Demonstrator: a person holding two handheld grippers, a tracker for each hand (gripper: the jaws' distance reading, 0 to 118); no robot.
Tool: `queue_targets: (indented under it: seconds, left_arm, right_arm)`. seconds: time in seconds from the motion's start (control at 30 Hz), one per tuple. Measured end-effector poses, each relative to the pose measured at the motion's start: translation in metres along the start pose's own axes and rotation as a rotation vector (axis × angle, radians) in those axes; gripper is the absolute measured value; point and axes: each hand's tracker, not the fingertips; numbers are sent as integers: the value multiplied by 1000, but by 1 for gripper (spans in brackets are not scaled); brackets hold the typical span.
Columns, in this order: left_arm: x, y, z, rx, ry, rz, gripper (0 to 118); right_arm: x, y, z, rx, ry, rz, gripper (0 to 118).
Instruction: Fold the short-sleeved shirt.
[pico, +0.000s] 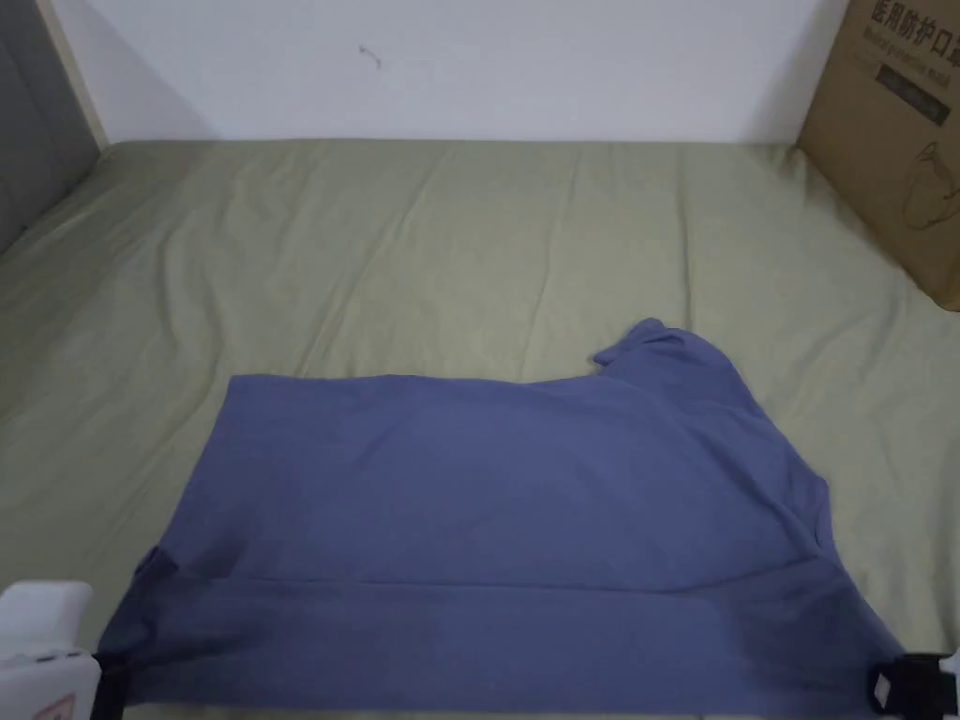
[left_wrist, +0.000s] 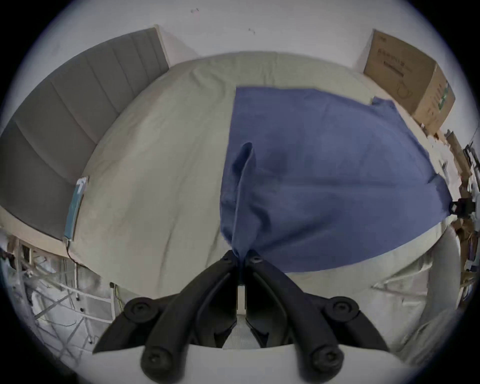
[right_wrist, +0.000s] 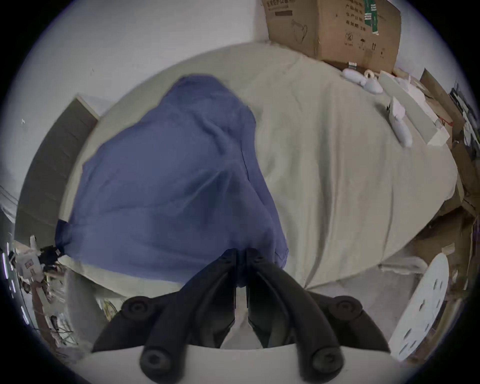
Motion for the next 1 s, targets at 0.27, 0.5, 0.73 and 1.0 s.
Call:
queue_targets:
  seconds: [0.27, 0.5, 0.73, 1.0]
  left_arm:
    - [-8, 14, -3, 17, 41, -7, 89]
    - [-12, 63, 28, 187, -116, 163, 0]
    - [38, 77, 2, 124, -96, 82, 0]
    - [46, 118, -34, 95, -69, 64, 0]
  right_arm:
    - [-10, 15, 6, 8, -32, 32, 89]
    - [-35, 76, 27, 146, 32, 72, 0]
    - [-59, 91, -15, 104, 63, 89, 0]
    - [-62, 196, -59, 168, 65, 84, 0]
